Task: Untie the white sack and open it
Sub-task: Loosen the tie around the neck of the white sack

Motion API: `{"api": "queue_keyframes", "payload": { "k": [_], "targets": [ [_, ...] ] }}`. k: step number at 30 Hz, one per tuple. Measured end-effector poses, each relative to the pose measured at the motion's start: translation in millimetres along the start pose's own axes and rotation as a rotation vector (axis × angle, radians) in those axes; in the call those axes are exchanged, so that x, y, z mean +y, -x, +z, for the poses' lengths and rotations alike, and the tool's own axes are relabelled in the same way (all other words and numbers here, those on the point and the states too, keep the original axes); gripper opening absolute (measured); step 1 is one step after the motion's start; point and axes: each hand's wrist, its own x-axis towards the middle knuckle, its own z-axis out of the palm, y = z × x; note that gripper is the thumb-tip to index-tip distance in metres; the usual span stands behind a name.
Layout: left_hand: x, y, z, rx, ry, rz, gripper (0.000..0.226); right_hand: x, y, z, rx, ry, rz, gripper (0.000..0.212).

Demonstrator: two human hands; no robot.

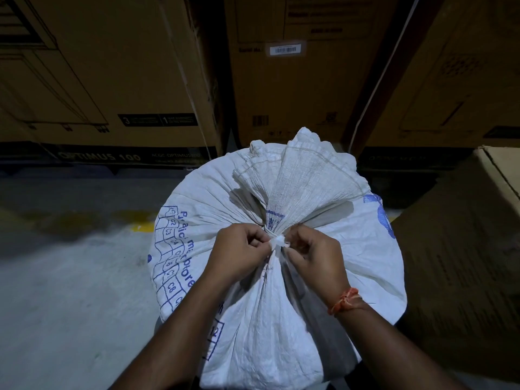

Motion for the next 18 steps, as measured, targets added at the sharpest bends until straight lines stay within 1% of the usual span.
{"api": "queue_keyframes", "payload": {
  "k": [2, 4, 6, 9, 11, 12, 13, 15, 16, 17, 18],
  "targets": [
    [0.0, 0.4, -1.1, -0.004, 0.012, -0.004, 0.013, 2.1, 0.0, -3.1, 0.026, 0.074, -0.088, 0.018],
    [0.5, 1.3, -0.9, -0.017, -0.003, 0.002, 0.007, 3.8, 0.1, -5.3, 0.029, 0.104, -0.121, 0.018],
    [-0.4, 1.0, -0.8, -0.018, -0.003, 0.007, 0.007, 4.9, 0.7, -6.4, 0.026, 0.114, -0.141, 0.018],
    [-1.8, 0.5, -1.1, -0.021, 0.016, 0.001, 0.006, 4.2, -0.2, -7.1, 0.021, 0.117, -0.155, 0.02],
    [-2.1, 0.2, -0.8, -0.034, 0.033, -0.004, 0.008, 6.7, 0.1, -6.6, 0.022, 0.088, -0.099, 0.022],
    [-2.4, 0.2, -0.3, -0.036, 0.044, -0.007, 0.008, 6.4, 1.5, -5.6, 0.021, 0.015, -0.006, 0.021],
    [-2.8, 0.2, 0.3, -0.037, 0.057, -0.007, 0.009, 4.7, 2.8, -3.8, 0.013, -0.134, 0.136, 0.02],
    [-2.8, 0.7, 0.8, -0.055, 0.068, -0.011, 0.009, -3.1, 5.0, 2.0, -0.009, -0.636, 0.476, 0.02],
    [-2.2, 0.9, 1.4, -0.077, 0.072, -0.009, 0.01, -7.5, 5.6, 5.5, -0.03, -0.864, 0.605, 0.022],
    [-1.6, 1.1, 2.0, -0.101, 0.086, -0.005, 0.01, -8.9, 5.2, 8.7, -0.042, -0.983, 0.655, 0.023],
    [-0.8, 1.2, 2.0, -0.123, 0.108, -0.008, 0.01, -8.4, 5.1, 11.2, -0.047, -0.991, 0.652, 0.025]
  ]
}}
